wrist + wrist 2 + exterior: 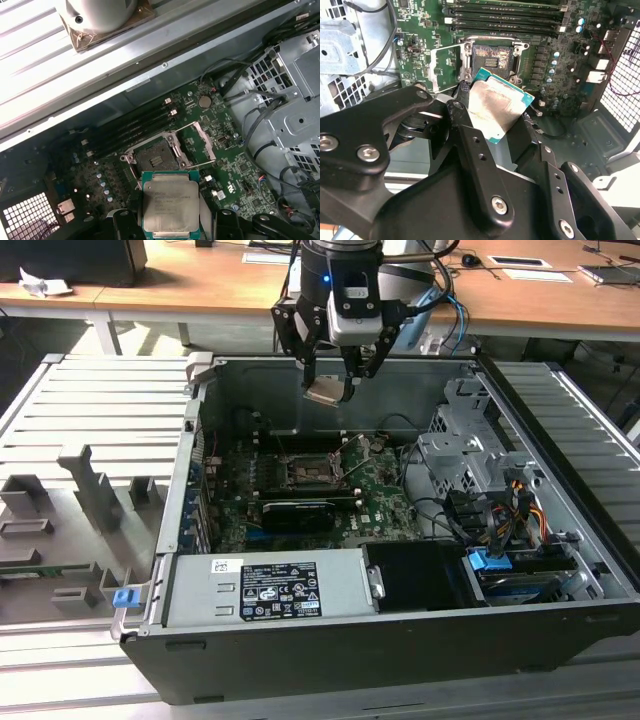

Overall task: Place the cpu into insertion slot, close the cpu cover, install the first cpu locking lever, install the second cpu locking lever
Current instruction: 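Place the cpu into insertion slot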

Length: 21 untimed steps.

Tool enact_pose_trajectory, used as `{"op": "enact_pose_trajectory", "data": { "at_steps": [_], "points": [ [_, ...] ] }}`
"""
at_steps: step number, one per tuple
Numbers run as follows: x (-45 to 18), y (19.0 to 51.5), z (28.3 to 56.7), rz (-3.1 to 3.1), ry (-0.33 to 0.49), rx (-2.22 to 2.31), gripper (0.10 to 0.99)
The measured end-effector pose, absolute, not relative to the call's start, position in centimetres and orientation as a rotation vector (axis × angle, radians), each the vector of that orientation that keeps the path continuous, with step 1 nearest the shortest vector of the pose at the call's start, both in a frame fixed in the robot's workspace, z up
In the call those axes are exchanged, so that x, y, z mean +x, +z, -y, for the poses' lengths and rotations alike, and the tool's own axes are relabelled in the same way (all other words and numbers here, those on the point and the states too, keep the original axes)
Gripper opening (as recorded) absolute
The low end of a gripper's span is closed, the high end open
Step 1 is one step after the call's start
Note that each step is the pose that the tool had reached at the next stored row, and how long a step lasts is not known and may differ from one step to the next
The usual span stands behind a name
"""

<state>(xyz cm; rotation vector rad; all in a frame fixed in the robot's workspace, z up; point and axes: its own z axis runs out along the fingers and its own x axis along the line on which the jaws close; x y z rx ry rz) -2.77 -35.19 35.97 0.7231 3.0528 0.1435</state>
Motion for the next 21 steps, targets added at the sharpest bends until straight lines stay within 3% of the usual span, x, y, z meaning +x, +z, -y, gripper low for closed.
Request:
{"op": "enact_pose_trajectory", "data": {
  "at_steps": [21],
  "points": [
    [-2.77,35.92,35.19,-3.022,0.143,0.83,0.541]
  ]
}}
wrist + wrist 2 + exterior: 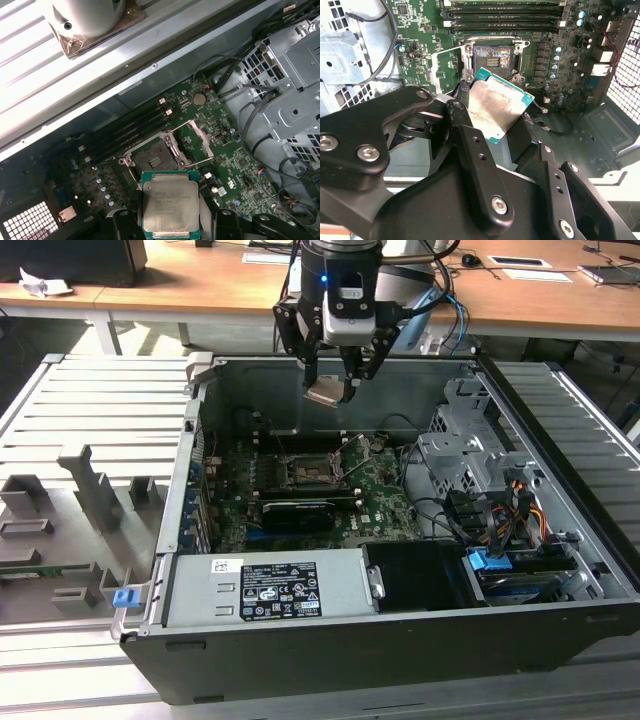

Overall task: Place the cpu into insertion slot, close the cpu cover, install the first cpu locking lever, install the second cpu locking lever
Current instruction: 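Place the cpu into insertion slot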

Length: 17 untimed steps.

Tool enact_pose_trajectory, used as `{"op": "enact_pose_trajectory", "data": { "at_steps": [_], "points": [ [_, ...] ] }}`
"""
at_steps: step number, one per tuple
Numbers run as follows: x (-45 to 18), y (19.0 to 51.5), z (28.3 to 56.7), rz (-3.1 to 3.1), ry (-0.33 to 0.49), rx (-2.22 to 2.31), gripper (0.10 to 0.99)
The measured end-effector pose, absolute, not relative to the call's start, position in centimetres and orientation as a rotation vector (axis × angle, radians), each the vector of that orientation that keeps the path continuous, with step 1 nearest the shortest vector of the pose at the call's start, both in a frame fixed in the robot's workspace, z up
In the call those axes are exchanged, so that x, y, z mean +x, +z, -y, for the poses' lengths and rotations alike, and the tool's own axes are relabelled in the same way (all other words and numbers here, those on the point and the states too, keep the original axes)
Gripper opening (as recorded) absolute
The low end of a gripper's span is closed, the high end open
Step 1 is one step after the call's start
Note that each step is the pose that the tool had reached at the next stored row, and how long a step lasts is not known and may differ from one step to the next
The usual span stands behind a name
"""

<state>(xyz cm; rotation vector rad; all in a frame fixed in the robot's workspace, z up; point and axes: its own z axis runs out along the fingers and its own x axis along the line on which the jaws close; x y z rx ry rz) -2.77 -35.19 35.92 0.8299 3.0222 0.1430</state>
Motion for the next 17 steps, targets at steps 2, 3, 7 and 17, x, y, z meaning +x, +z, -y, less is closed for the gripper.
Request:
{"op": "enact_pose_trajectory", "data": {
  "at_steps": [2,3,7,17],
  "points": [
    [-2.77,35.92,35.19,-3.019,0.143,0.841,0.541],
    [-2.77,35.91,35.19,-3.018,0.143,0.845,0.541],
    [-2.77,35.89,35.19,-3.011,0.143,0.864,0.541],
    [-2.77,35.83,35.19,-2.996,0.143,0.911,0.541]
  ]
}}
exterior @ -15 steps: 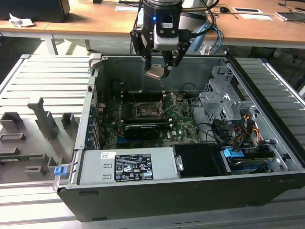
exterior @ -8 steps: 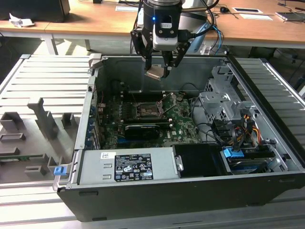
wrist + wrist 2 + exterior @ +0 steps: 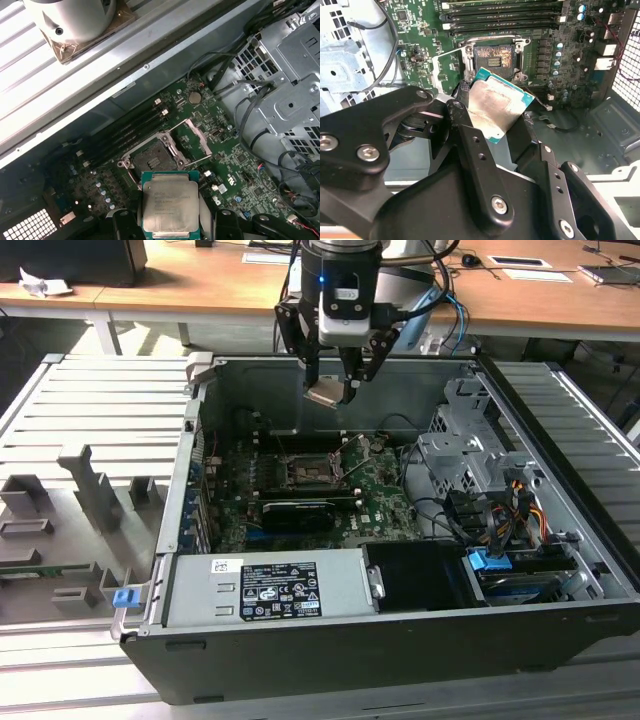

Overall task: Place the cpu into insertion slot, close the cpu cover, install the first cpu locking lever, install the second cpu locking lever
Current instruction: 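Place the cpu into insertion slot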

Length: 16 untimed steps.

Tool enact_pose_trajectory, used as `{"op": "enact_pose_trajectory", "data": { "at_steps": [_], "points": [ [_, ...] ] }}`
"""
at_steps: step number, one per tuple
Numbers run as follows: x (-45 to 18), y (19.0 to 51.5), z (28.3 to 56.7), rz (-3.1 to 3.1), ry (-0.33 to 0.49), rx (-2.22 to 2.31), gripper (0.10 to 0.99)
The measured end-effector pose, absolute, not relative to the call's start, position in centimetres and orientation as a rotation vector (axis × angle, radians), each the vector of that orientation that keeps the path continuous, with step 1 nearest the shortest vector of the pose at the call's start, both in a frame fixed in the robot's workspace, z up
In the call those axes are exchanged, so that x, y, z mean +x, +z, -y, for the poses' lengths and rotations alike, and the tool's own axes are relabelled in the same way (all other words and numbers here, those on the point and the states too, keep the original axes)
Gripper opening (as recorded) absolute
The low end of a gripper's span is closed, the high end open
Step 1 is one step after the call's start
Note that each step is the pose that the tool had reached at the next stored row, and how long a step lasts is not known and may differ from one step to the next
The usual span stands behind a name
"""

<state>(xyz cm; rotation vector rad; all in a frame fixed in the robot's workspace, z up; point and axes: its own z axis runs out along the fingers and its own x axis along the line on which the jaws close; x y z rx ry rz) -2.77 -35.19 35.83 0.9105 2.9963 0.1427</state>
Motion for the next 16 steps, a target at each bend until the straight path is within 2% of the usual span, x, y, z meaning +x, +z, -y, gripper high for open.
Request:
{"op": "enact_pose_trajectory", "data": {
  "at_steps": [16],
  "points": [
    [-2.77,35.73,35.19,-2.97,0.142,0.986,0.541]
  ]
}}
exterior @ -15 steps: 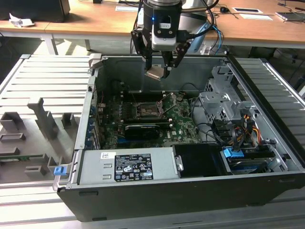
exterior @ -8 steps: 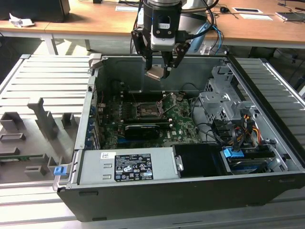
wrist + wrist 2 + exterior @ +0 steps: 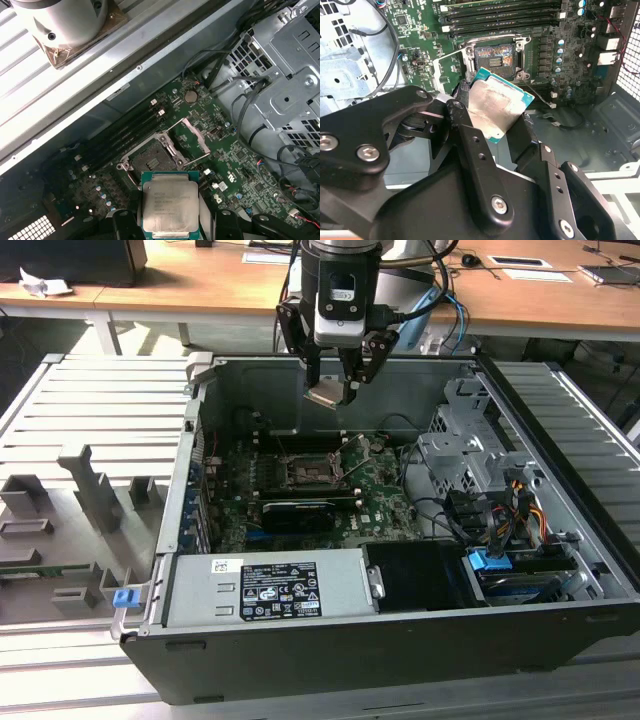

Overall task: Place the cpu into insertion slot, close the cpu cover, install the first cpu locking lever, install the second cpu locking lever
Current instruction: 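Place the cpu into insertion slot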

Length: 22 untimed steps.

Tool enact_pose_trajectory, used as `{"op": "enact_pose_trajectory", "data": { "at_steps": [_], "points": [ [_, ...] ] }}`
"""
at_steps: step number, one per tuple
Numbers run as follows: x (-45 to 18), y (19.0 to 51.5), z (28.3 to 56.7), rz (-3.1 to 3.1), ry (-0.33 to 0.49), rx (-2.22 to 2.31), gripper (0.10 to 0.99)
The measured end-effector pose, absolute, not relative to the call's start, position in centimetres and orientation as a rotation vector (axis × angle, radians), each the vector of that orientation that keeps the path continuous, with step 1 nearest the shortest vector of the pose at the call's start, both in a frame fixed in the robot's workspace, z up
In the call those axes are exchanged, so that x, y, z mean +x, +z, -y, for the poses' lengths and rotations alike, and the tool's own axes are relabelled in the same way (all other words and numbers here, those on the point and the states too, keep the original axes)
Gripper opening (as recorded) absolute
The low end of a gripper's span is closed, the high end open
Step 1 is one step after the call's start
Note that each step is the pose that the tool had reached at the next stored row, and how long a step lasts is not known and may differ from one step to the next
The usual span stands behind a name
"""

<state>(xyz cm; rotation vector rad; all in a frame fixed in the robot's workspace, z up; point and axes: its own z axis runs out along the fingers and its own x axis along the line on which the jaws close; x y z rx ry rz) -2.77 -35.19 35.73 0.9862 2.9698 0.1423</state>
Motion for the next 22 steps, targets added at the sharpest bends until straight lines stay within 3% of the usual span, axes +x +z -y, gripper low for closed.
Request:
{"op": "enact_pose_trajectory", "data": {
  "at_steps": [22],
  "points": [
    [-2.77,35.05,35.19,-2.883,0.14,1.201,0.541]
  ]
}}
